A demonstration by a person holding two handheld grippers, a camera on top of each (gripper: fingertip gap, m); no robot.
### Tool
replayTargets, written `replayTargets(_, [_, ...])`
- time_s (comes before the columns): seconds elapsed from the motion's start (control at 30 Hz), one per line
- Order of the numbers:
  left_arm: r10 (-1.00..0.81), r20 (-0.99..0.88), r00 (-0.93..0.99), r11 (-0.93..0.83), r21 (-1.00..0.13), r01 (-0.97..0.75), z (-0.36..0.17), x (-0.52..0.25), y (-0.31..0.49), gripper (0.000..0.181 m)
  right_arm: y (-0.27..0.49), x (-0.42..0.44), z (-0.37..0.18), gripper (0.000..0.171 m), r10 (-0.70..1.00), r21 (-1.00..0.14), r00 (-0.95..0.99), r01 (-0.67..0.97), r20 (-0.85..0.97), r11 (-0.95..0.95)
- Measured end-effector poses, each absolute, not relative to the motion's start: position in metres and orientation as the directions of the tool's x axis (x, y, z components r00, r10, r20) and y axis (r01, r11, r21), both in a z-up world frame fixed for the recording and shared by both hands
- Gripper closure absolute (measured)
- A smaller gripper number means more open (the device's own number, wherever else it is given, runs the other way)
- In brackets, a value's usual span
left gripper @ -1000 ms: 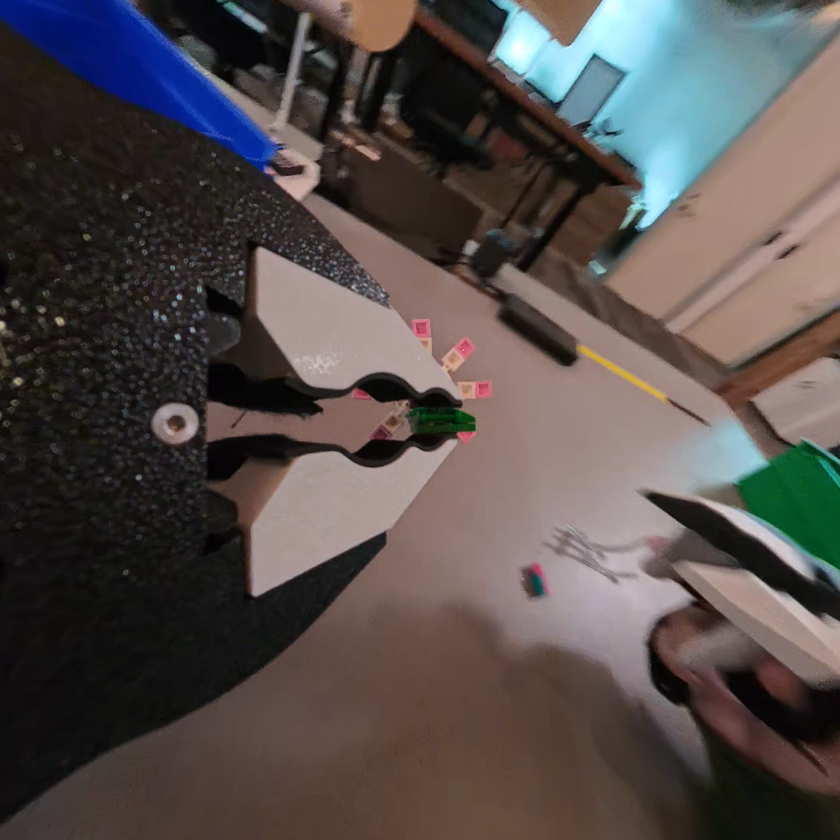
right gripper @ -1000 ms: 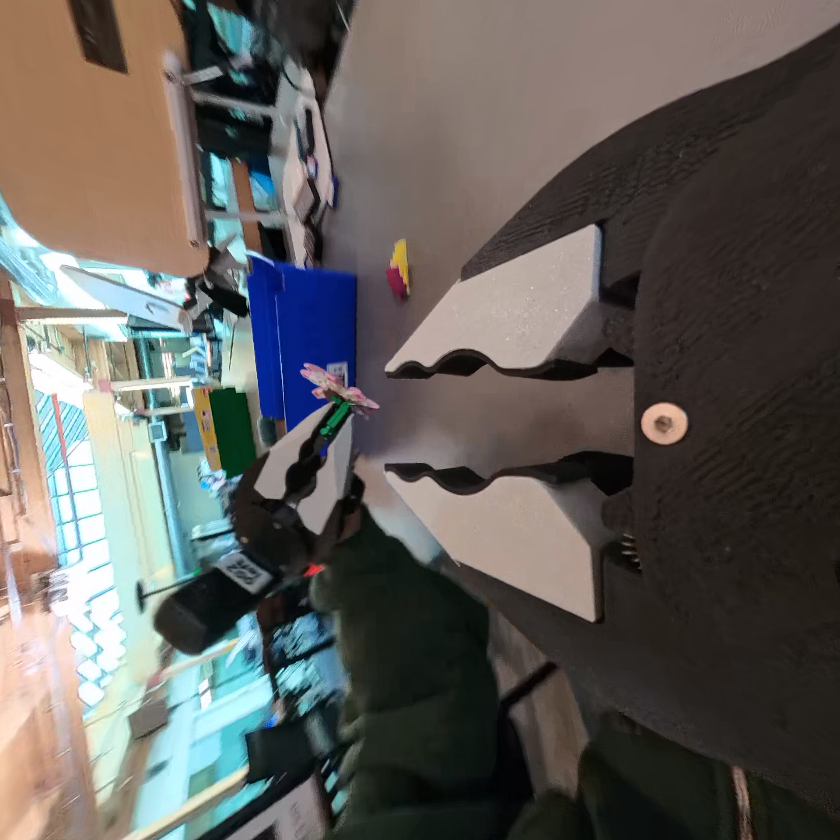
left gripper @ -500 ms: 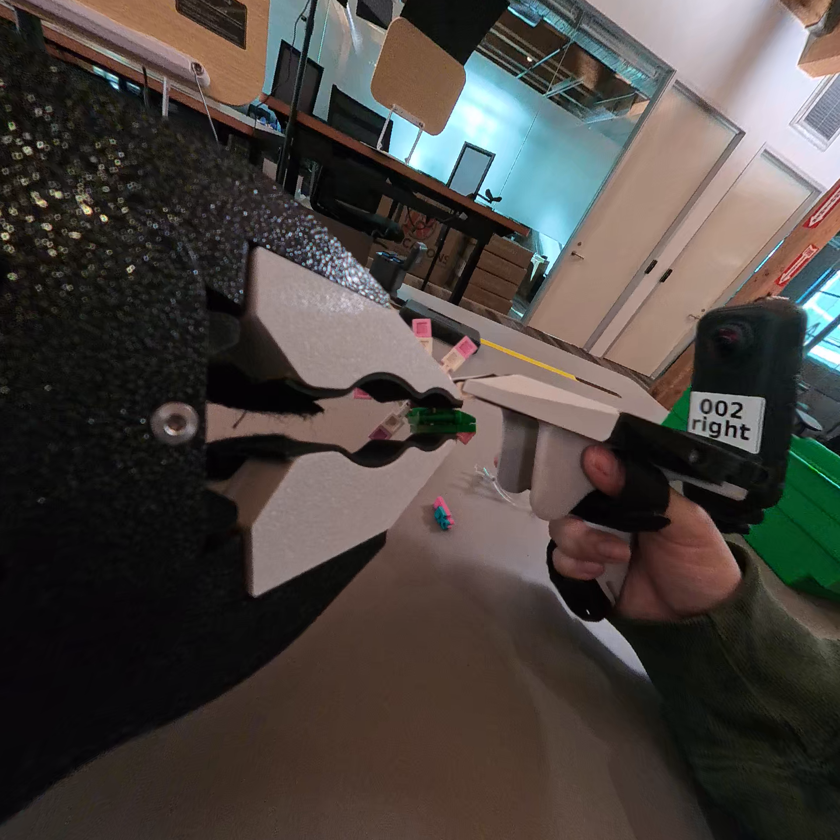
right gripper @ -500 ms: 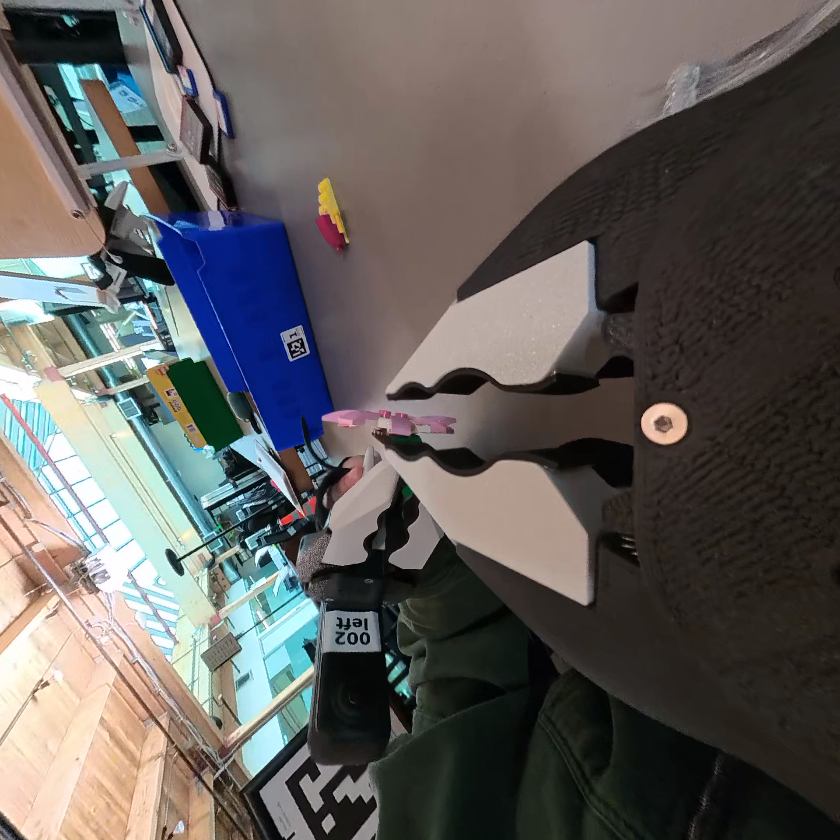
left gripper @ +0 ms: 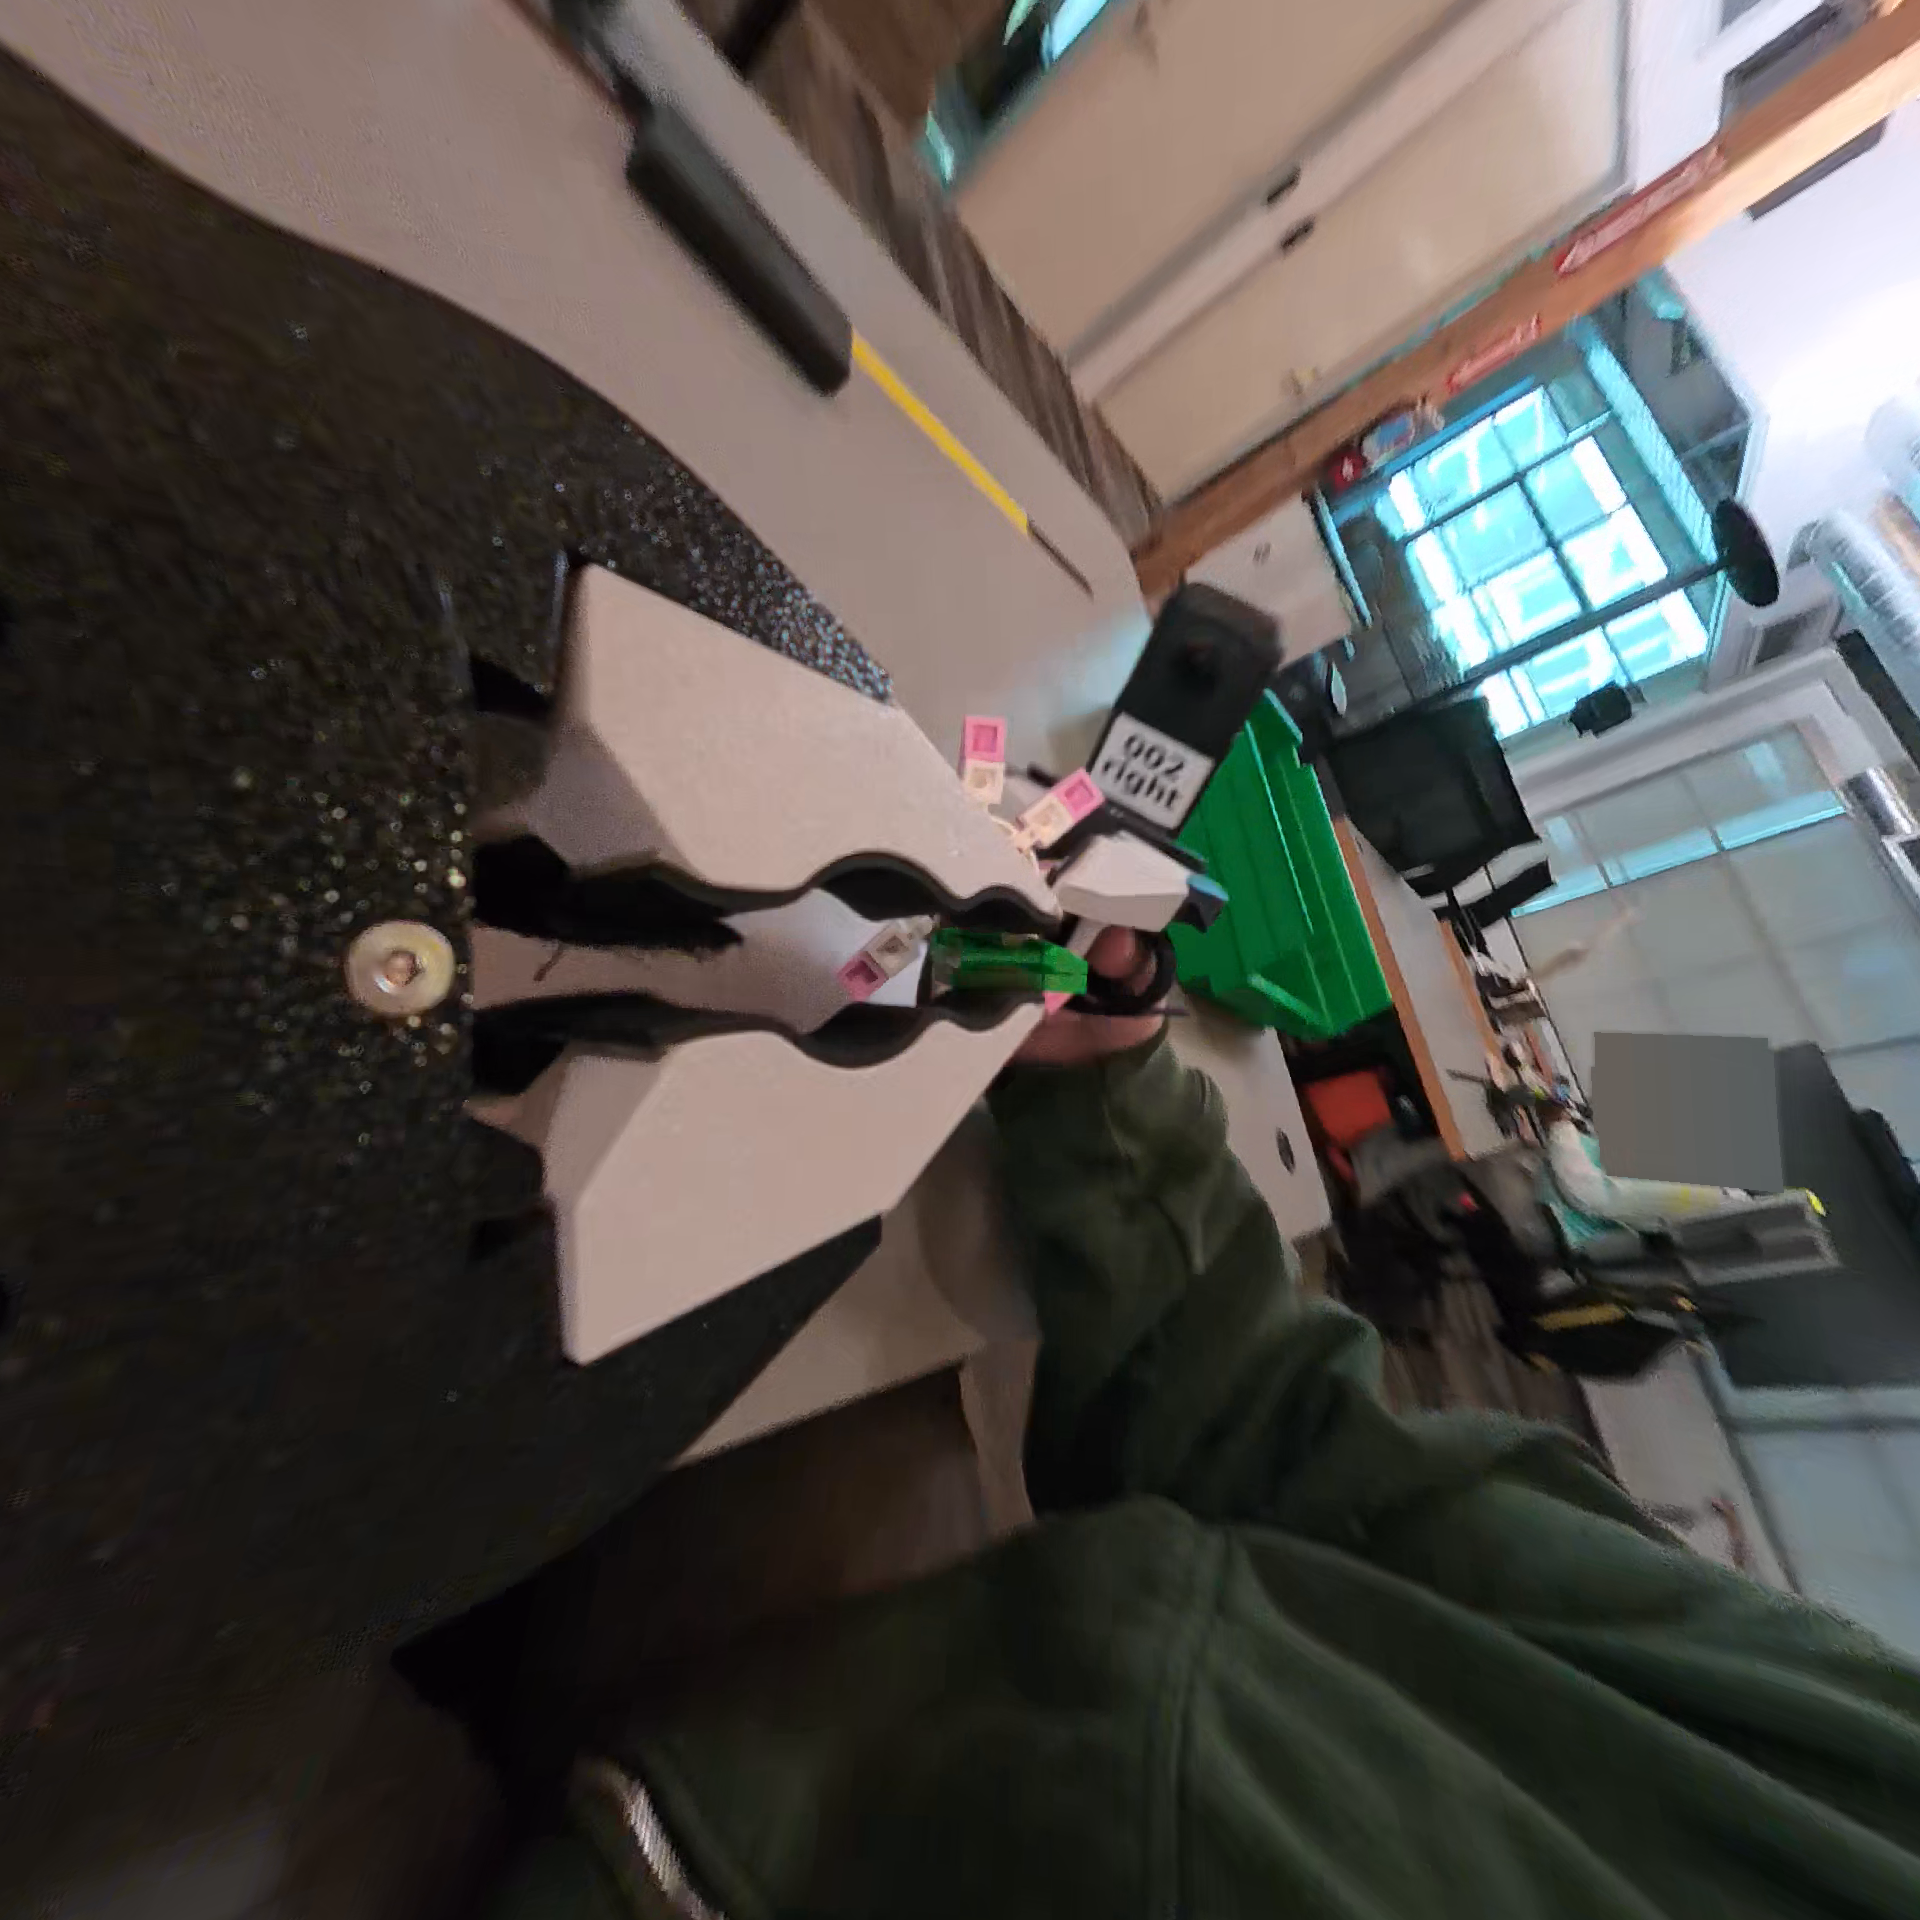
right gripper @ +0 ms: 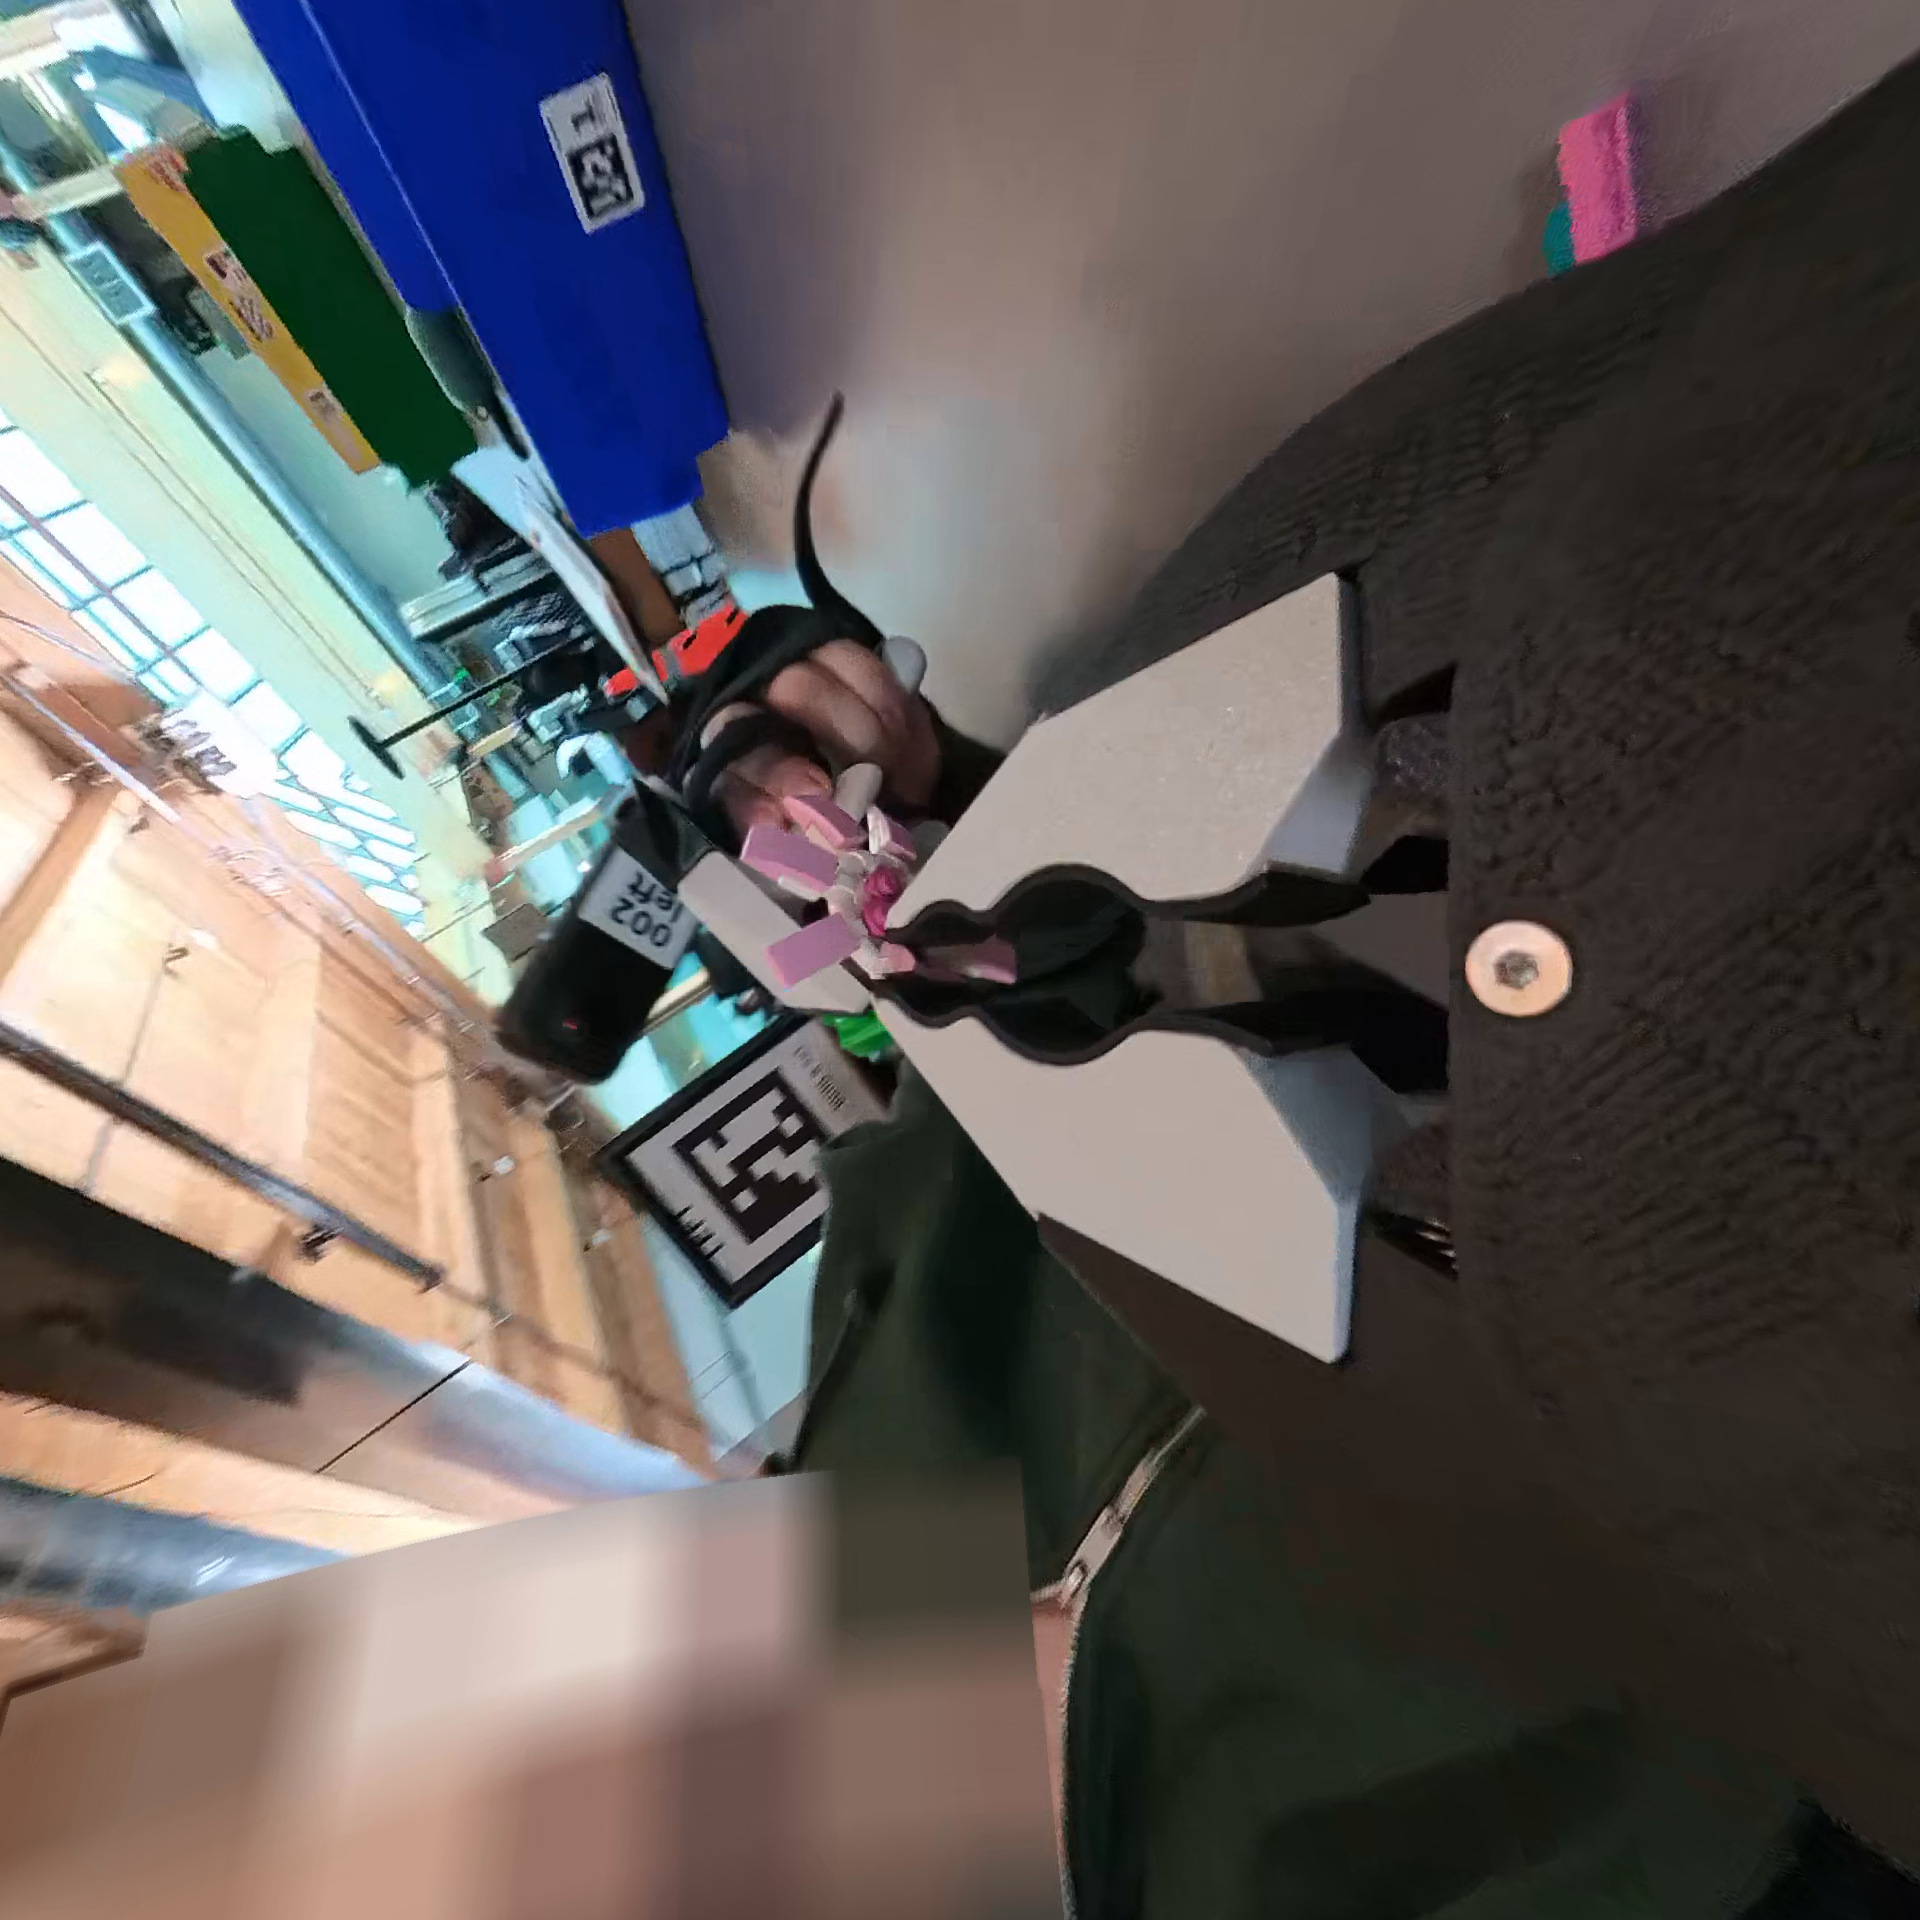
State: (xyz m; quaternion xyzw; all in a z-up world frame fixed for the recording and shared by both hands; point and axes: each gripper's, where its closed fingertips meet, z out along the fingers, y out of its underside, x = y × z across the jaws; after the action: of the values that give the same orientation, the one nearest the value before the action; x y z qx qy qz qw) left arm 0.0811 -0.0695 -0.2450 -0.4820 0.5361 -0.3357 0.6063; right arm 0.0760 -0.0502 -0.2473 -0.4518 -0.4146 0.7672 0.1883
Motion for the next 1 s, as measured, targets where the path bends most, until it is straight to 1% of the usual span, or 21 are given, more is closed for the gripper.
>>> replayTargets(0.03, [-0.942,-0.285,0.179,0.271,-0.958,-0.097,-0.247,0.079,-0.071,0.175,-0.052,0.075,-0.251,0.167,0.710,-0.844,-0.497,0.091,-0.499,-0.529])
replayTargets(0.13, [-0.968,-0.210,0.134,0.197,-0.975,-0.102,-0.257,0.074,-0.073,0.175,-0.054,0.074,-0.262,0.167,0.836,-0.933,-0.418,0.114,-0.356,-0.341])
replayTargets(0.27, [-0.971,-0.185,0.149,0.160,-0.973,-0.165,-0.266,0.064,-0.067,0.175,-0.050,0.072,-0.277,0.171,0.942,-0.984,-0.309,0.159,-0.131,-0.085])
replayTargets(0.33, [-0.964,-0.178,0.197,0.153,-0.979,-0.136,-0.260,0.049,-0.061,0.174,-0.027,0.079,-0.282,0.171,0.979,-0.983,-0.194,0.178,-0.068,-0.033])
replayTargets(0.43, [-0.921,-0.135,0.365,0.113,-0.990,-0.080,-0.244,0.010,-0.036,0.174,-0.003,0.084,-0.270,0.171,0.993,-0.994,-0.088,0.091,-0.077,-0.069])
replayTargets(0.47, [-0.916,-0.094,0.391,0.073,-0.995,-0.069,-0.242,0.004,-0.031,0.175,-0.002,0.080,-0.271,0.171,0.997,-0.996,-0.066,0.090,-0.034,-0.028])
replayTargets(0.5, [-0.913,-0.043,0.407,0.020,-0.998,-0.060,-0.243,0.003,-0.027,0.175,-0.004,0.075,-0.273,0.165,0.998,-0.994,-0.042,0.098,0.052,0.056])
replayTargets(0.57, [-0.914,0.068,0.400,-0.103,-0.992,-0.067,-0.252,0.009,-0.022,0.174,-0.010,0.063,-0.277,0.133,0.964,-0.957,0.020,0.121,0.266,0.262])
replayTargets(0.6, [-0.912,0.105,0.397,-0.152,-0.984,-0.089,-0.260,0.014,-0.021,0.174,-0.013,0.058,-0.279,0.123,0.930,-0.923,0.044,0.148,0.365,0.355])
replayTargets(0.63, [-0.915,0.139,0.378,-0.195,-0.974,-0.115,-0.267,0.021,-0.022,0.174,-0.016,0.054,-0.282,0.119,0.887,-0.880,0.057,0.174,0.458,0.442])
replayTargets(0.67, [-0.916,0.168,0.365,-0.230,-0.964,-0.133,-0.273,0.026,-0.023,0.174,-0.019,0.051,-0.285,0.120,0.836,-0.826,0.065,0.208,0.545,0.523])
replayTargets(0.7, [-0.917,0.191,0.351,-0.254,-0.957,-0.143,-0.276,0.031,-0.025,0.174,-0.020,0.050,-0.289,0.124,0.781,-0.769,0.067,0.243,0.621,0.591])
replayTargets(0.77, [-0.918,0.231,0.323,-0.288,-0.947,-0.140,-0.279,0.038,-0.028,0.174,-0.024,0.047,-0.296,0.140,0.690,-0.672,0.047,0.285,0.722,0.683])
replayTargets(0.8, [-0.916,0.251,0.313,-0.304,-0.943,-0.135,-0.279,0.041,-0.029,0.174,-0.026,0.047,-0.297,0.146,0.659,-0.640,0.043,0.292,0.751,0.710])
replayTargets(0.93, [-0.914,0.291,0.283,-0.339,-0.930,-0.138,-0.282,0.047,-0.033,0.174,-0.021,0.047,-0.298,0.166,0.582,-0.562,0.051,0.340,0.812,0.754])
replayTargets(1.0, [-0.911,0.293,0.291,-0.342,-0.930,-0.137,-0.283,0.046,-0.032,0.174,-0.020,0.049,-0.297,0.166,0.588,-0.563,0.051,0.363,0.807,0.742])
